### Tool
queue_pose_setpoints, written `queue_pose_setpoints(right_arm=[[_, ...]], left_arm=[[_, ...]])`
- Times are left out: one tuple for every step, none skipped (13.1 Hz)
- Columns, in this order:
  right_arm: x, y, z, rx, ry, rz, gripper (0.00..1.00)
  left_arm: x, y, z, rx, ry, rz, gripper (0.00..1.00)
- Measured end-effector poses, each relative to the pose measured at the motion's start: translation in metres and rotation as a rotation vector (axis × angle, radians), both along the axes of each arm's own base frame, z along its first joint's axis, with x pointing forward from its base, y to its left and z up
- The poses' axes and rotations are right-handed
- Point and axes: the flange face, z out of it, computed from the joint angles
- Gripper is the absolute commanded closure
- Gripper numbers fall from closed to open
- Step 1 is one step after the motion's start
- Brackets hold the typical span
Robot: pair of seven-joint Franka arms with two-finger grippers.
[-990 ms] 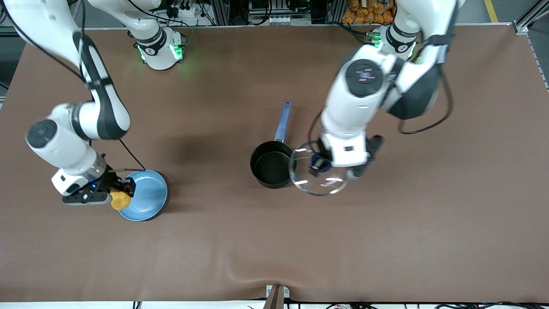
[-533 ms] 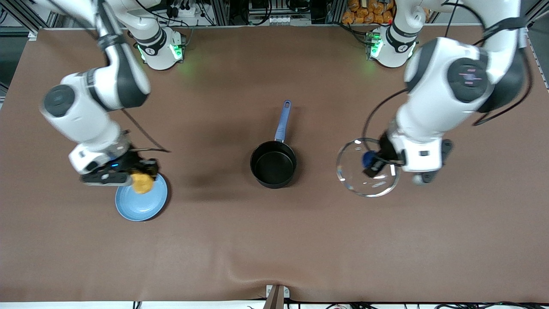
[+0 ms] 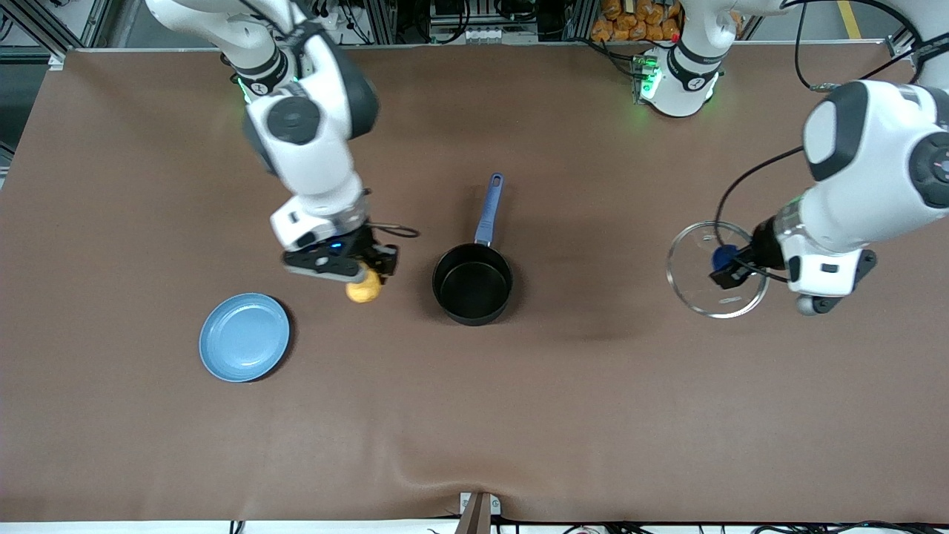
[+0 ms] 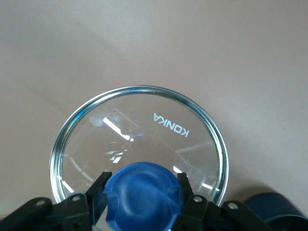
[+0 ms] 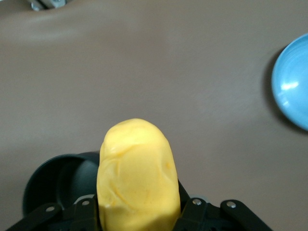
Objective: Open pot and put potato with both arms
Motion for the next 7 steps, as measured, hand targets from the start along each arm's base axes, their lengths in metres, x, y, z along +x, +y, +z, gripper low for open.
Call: queue_pose_setpoints(right_arm=[[-0.005, 0.021, -0.011, -0.003, 0.007, 0.004, 0.95], [-0.009, 0.039, -0.022, -0.013, 0.008, 0.019, 0.95], [-0.013, 0.057, -0.034, -0.029, 0.005, 0.044, 0.95], [-0.017, 0.072, -0.045, -0.044, 0.002, 0.070, 0.95], [-0.020, 0.085, -0.054, -0.060, -0.004, 0.098, 0.95], [-0.025, 0.097, -0.061, -0.083, -0.017, 0.131, 0.95], [-0.029, 0.107, -0.068, -0.106, -0.030, 0.163, 0.95]], left_arm=[[-0.002, 0.014, -0.011, -0.001, 0.017, -0.009, 1.00], [-0.004, 0.023, -0.021, -0.003, 0.024, -0.015, 1.00], [-0.005, 0.029, -0.033, -0.003, 0.023, -0.022, 1.00], [-0.006, 0.034, -0.048, -0.003, 0.010, -0.029, 1.00], [-0.007, 0.039, -0.067, -0.002, -0.009, -0.037, 1.00], [-0.009, 0.044, -0.086, 0.000, -0.021, -0.043, 1.00], [-0.011, 0.046, -0.105, 0.004, -0.024, -0.044, 1.00]])
